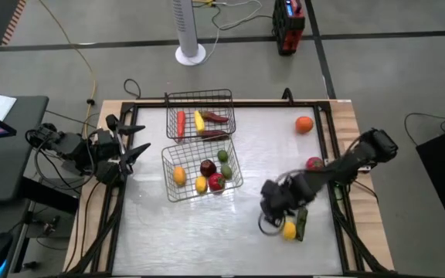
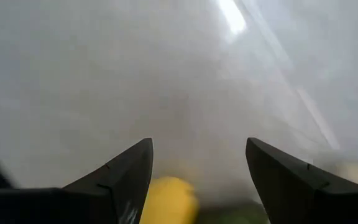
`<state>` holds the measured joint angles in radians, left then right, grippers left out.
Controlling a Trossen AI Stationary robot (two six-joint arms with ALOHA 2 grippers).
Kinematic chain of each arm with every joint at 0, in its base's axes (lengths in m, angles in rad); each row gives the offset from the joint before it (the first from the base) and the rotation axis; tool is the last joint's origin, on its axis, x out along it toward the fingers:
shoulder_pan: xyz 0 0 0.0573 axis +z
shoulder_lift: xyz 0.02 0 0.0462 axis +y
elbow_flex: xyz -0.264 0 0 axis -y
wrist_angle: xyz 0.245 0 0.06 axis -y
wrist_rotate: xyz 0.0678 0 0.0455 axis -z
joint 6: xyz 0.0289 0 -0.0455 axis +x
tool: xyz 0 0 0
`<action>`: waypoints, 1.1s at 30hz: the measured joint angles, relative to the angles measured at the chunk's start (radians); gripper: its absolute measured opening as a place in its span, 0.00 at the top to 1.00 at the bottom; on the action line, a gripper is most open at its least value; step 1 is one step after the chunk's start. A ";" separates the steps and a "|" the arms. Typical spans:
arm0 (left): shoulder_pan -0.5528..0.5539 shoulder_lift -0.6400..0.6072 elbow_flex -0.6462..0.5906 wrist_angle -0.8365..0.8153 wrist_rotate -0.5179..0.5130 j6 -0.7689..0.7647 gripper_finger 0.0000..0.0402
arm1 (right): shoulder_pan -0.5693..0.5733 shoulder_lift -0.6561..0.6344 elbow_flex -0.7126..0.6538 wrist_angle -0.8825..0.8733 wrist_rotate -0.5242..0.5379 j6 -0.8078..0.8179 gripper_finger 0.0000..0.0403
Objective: Sort produce into baskets
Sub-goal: Put the green chili pepper into the black wire basket
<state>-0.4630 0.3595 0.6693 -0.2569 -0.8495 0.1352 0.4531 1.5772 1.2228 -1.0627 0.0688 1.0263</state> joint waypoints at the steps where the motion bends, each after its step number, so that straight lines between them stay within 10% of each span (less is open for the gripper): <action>1: 0.000 0.000 0.000 0.000 0.000 0.000 0.32 | 0.031 0.000 0.000 0.040 0.025 0.034 0.29; 33: 0.000 0.000 0.000 0.092 0.035 0.132 0.32 | 0.452 -0.054 -0.152 -0.085 -0.010 1.154 0.29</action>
<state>-0.4629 0.3599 0.6693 -0.1645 -0.8141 0.2674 0.9049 1.5228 1.0708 -1.1477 0.0584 2.1802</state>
